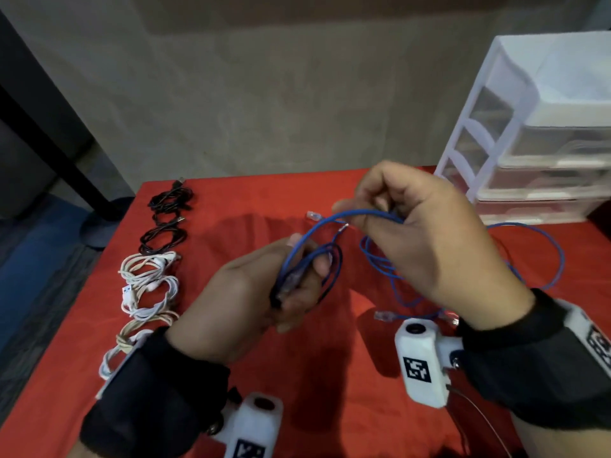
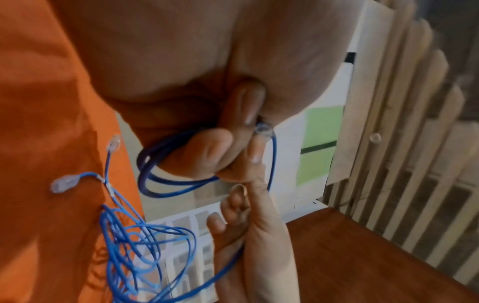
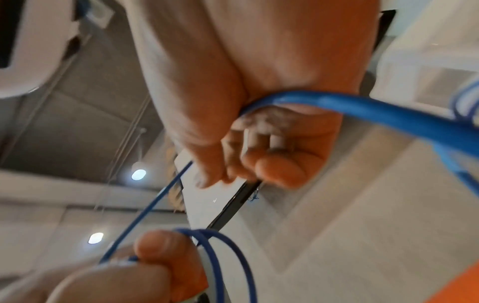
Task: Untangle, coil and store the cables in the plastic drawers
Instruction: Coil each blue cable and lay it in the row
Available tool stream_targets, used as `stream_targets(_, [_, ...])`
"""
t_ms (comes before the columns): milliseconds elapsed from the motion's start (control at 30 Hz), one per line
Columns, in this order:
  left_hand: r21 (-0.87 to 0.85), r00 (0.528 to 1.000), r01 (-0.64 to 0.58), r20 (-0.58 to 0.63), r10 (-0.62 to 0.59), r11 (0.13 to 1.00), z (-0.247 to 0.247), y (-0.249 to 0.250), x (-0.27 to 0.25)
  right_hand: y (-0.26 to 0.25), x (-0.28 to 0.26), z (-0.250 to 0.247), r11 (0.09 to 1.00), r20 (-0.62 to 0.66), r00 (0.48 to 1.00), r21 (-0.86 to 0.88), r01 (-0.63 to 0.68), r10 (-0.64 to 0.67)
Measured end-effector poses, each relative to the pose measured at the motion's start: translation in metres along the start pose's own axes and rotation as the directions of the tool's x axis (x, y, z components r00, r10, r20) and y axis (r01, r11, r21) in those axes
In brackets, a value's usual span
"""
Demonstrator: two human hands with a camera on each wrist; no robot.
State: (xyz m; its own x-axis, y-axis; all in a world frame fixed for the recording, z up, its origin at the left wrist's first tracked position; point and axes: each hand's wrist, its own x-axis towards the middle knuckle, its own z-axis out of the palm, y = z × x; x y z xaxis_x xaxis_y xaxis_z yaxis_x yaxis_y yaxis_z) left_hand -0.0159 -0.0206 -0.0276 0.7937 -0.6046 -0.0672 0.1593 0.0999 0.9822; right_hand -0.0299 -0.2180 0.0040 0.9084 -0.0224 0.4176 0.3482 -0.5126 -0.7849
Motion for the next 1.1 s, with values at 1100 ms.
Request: stream_targets(1100, [-0.084, 0.835, -0.275, -0.515, 0.194, 0.958, 0.007, -0.015, 0.014, 0.000, -0.012, 0.037, 0.559, 0.168, 0.889, 0.724, -0.405, 0.427])
